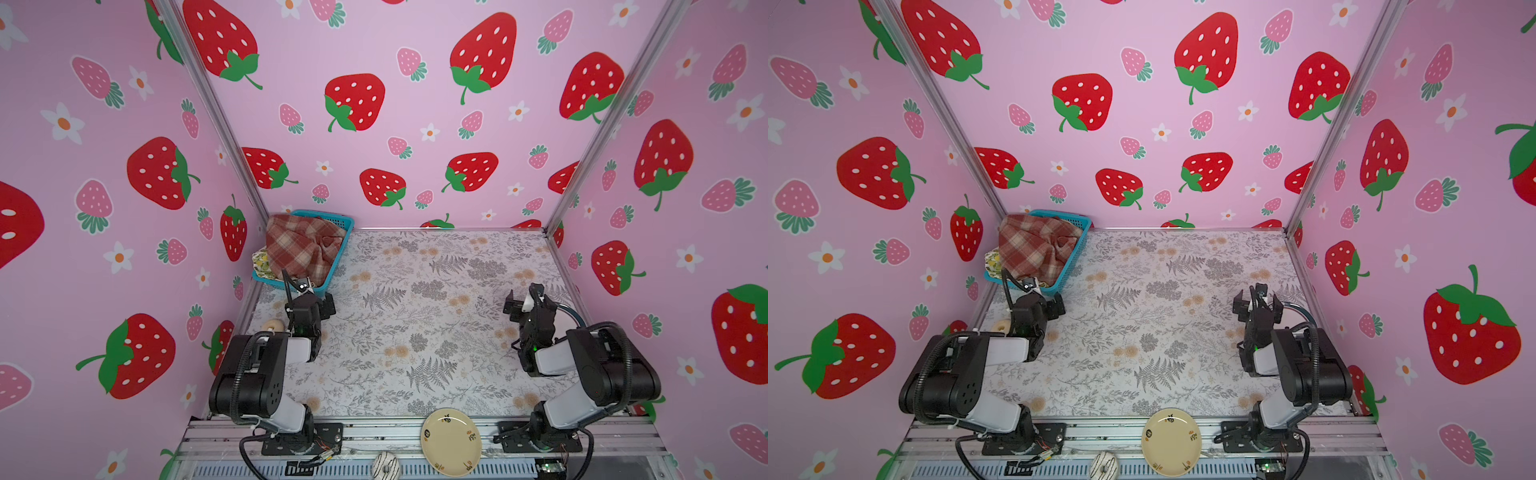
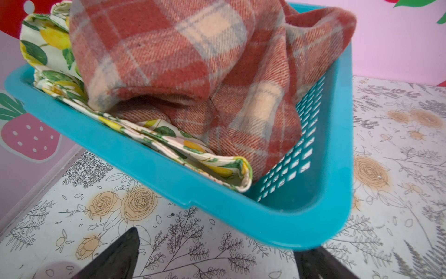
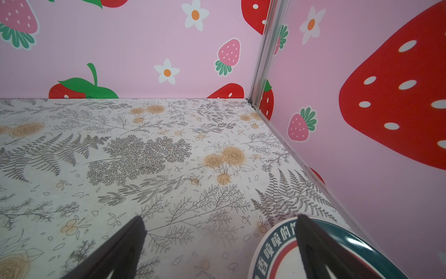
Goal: Fold and stack the skirts
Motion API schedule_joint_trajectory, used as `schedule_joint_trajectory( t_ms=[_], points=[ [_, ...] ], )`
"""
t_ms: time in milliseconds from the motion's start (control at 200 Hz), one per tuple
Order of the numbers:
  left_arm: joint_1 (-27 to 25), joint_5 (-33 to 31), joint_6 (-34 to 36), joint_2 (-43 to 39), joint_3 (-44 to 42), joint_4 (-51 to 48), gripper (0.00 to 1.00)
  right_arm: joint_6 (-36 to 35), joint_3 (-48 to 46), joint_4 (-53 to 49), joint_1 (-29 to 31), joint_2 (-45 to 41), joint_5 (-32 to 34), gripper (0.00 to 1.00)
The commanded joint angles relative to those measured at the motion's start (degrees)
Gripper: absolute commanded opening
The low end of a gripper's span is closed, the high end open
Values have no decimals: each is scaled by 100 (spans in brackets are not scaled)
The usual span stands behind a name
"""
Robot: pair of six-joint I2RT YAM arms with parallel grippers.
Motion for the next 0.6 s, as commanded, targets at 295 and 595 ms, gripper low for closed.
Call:
schedule_joint_trajectory(
  t_ms=[295,595],
  points=[
    [-236,-505,154,-319,59,-77,99,22,-175,476,153,-174,549,100],
    [-445,-1113,-488,-1984,258,-2152,99,-132,-449,844,270,-320,544,100]
  ],
)
